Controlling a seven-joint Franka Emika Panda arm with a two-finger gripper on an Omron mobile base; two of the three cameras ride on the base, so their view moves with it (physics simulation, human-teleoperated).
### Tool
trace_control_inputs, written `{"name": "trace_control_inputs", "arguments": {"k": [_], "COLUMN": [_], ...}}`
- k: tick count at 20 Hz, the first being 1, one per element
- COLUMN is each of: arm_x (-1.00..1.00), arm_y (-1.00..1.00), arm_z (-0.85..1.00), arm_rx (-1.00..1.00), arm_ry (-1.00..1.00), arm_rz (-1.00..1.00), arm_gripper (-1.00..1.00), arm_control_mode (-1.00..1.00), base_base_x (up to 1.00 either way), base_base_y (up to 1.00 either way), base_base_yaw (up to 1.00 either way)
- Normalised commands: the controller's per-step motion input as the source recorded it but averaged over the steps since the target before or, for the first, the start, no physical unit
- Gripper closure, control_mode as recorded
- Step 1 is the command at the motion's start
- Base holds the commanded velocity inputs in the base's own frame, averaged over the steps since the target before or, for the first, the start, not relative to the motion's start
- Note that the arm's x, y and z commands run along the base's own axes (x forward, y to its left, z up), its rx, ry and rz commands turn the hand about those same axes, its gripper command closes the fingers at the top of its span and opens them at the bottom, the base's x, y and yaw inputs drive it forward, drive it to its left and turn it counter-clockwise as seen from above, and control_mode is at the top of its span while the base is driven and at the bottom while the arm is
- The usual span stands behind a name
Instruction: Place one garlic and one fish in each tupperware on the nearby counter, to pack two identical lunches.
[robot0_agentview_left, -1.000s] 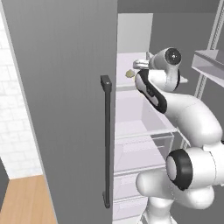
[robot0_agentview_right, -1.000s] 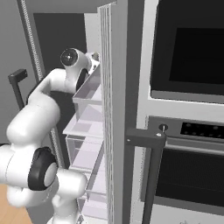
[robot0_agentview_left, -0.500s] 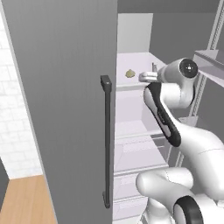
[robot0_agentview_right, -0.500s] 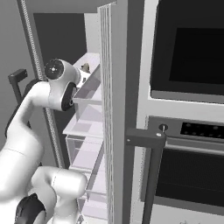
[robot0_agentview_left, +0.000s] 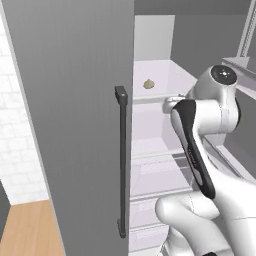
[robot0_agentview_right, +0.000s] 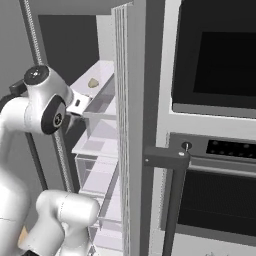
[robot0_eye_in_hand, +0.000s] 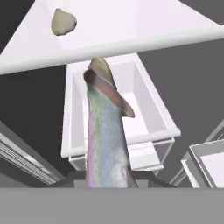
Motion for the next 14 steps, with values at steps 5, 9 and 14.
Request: {"name": "trace_control_inputs", "arguments": {"k": [5,9,14], "arm_x": [-0.98,-0.86,-0.23], "arm_y": [0.00,0.00,0.00], "arm_z": [-0.36,-0.44,-0.28], "arm_rx": [0.02,0.01,0.00], "arm_ry": [0.19,0.00,0.00], "arm_rz": [0.00,0.00,0.00], "arm_gripper": [1.00,1.00,1.00], "arm_control_mode": [-1.00,-1.00,-1.00], "base_base_x": [0.00,0.00,0.00], "base_base_y": [0.00,0.00,0.00], "base_base_yaw": [0.00,0.00,0.00]}}
